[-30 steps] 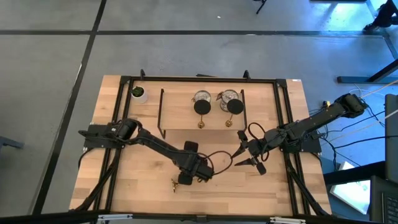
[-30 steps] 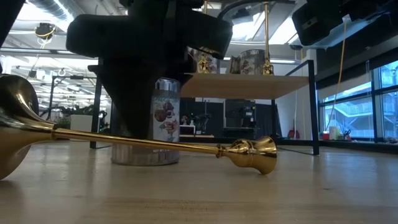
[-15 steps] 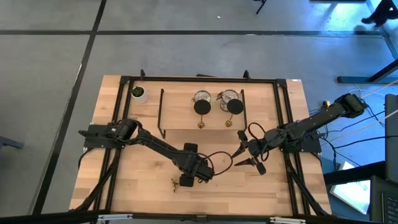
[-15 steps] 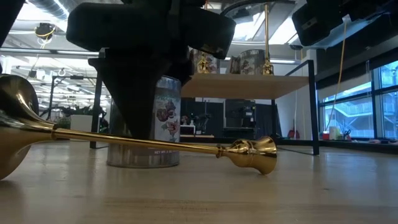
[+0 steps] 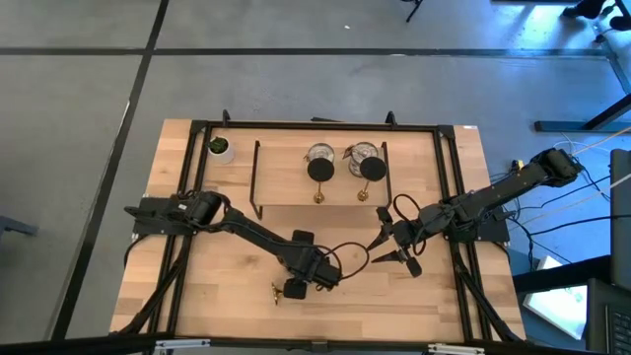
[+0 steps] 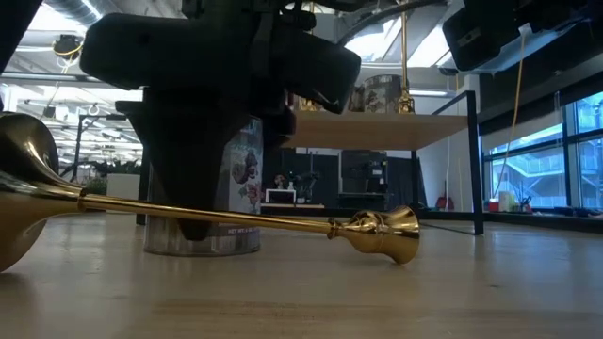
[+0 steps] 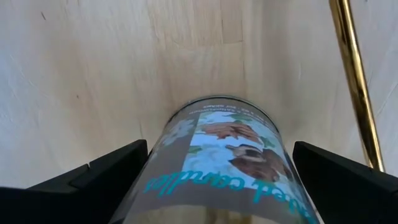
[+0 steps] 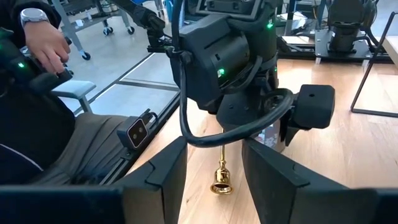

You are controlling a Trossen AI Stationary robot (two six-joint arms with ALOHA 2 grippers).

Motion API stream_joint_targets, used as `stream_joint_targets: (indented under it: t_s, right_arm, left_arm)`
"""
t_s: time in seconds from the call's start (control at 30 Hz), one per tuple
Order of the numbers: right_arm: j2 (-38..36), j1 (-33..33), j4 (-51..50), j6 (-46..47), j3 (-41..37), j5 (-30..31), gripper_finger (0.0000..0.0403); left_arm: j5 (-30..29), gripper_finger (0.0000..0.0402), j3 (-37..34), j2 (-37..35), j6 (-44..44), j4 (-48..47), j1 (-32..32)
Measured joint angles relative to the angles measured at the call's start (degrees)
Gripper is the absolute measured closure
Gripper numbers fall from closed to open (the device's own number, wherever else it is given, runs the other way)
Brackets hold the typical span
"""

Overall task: Pick & Place candle stick holders
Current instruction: Put the silver scented candle on the shelf

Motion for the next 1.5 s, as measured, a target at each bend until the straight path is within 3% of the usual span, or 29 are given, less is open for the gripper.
stream_joint_targets:
  t_s: [0.2,0.4,1.07,1.27,1.5]
  right_arm:
    - [0.00,0.00,0.04,-0.02,0.00,0.00,0.0247]
    - [0.00,0.00,0.04,0.00,0.00,0.00,0.0247]
    - [0.00,0.02,0.20,0.00,0.00,0.33,0.0247]
    - [0.00,0.02,0.13,0.00,0.00,0.46,0.0247]
    - [0.00,0.02,0.04,0.02,0.00,0.48,0.0247]
  left_arm:
    - [-0.42,0.0004,-0.51,-1.53,-1.73,0.71,0.50]
    - [1.00,0.0052,-0.51,-1.67,-2.24,0.84,0.66]
    - [-2.29,0.0053,1.31,-6.43,-3.74,-2.11,-0.60]
    - [-2.86,0.0053,3.13,-7.61,-5.05,-12.49,-0.66]
    - [-5.69,0.0054,3.62,-14.37,-8.55,-14.37,-0.65]
